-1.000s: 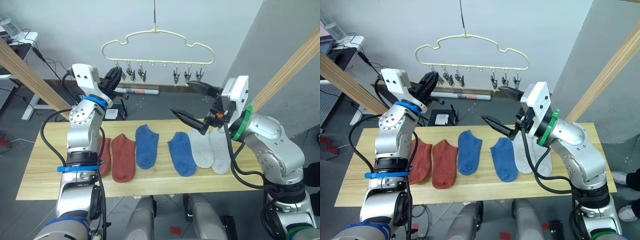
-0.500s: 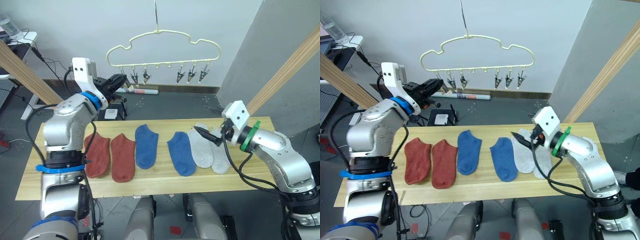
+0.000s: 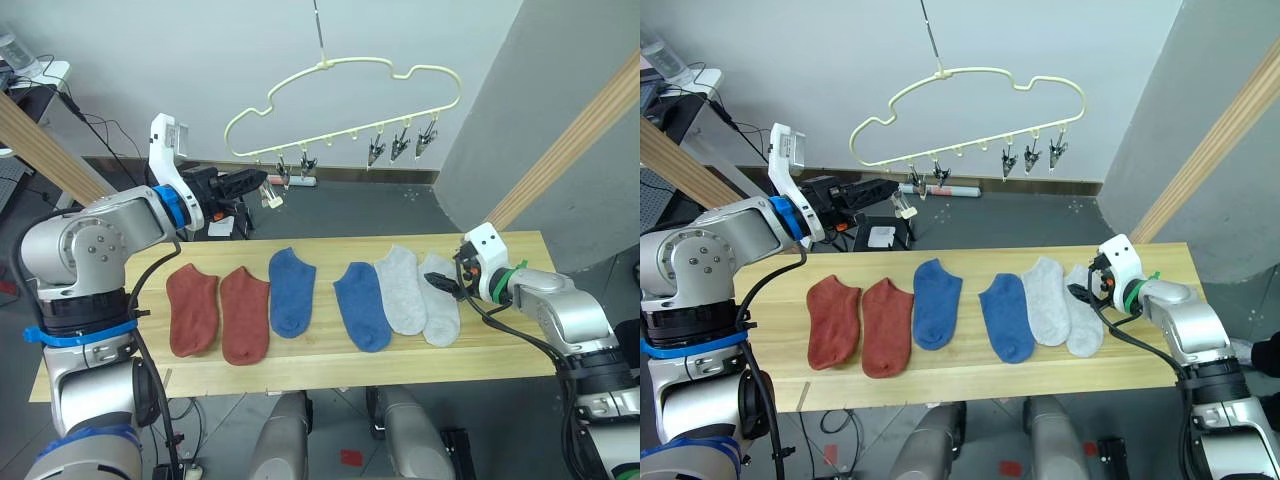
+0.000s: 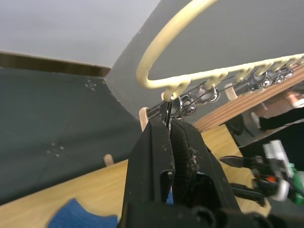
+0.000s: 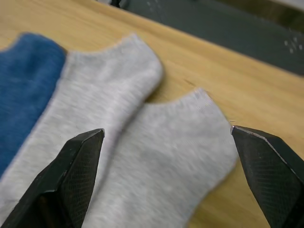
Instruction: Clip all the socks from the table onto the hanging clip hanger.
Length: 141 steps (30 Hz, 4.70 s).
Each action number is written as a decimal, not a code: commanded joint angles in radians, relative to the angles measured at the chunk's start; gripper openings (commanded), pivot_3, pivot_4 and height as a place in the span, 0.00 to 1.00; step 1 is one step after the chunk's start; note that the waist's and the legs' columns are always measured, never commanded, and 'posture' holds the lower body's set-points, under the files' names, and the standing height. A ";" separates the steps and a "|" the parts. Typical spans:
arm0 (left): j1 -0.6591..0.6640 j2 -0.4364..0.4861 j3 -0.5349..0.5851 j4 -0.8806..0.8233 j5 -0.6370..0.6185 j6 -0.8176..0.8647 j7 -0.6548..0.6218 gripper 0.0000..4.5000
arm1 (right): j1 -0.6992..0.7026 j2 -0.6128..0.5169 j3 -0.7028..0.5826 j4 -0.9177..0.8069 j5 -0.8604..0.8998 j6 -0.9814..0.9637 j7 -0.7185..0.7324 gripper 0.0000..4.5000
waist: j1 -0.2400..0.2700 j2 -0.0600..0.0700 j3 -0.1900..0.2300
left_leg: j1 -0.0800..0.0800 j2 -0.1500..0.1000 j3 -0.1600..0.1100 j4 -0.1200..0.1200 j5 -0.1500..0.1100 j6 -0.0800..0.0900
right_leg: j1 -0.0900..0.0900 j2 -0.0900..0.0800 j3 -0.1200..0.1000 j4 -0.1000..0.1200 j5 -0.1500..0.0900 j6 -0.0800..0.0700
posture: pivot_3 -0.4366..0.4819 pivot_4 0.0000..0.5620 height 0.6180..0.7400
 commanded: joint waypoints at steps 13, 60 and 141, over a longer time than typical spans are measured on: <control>0.013 0.047 0.013 -0.040 -0.070 0.060 -0.039 0.00 | -0.080 0.060 0.035 0.319 -0.116 -0.190 0.069 0.79 | -0.006 0.000 0.011 | 0.000 0.000 0.001 0.001 0.000 -0.001 | 0.000 0.000 0.001 0.001 0.000 0.000 | 0.47 0.66 1.00; -0.093 -0.168 0.362 0.197 -0.545 0.427 0.355 0.00 | -0.305 0.290 0.011 -0.134 0.604 0.457 0.315 0.01 | -0.010 0.001 0.015 | -0.016 0.000 0.005 0.006 0.000 -0.003 | -0.025 -0.003 0.001 0.016 0.001 -0.001 | 0.45 0.65 1.00; 0.397 -0.140 -0.192 -0.480 0.305 -0.629 0.356 0.74 | -0.128 0.272 -0.010 -0.638 0.280 0.002 -0.018 1.00 | 0.012 0.001 0.015 | -0.018 0.003 0.007 0.006 0.001 -0.002 | -0.029 -0.001 0.001 0.018 0.003 -0.004 | 0.47 0.66 1.00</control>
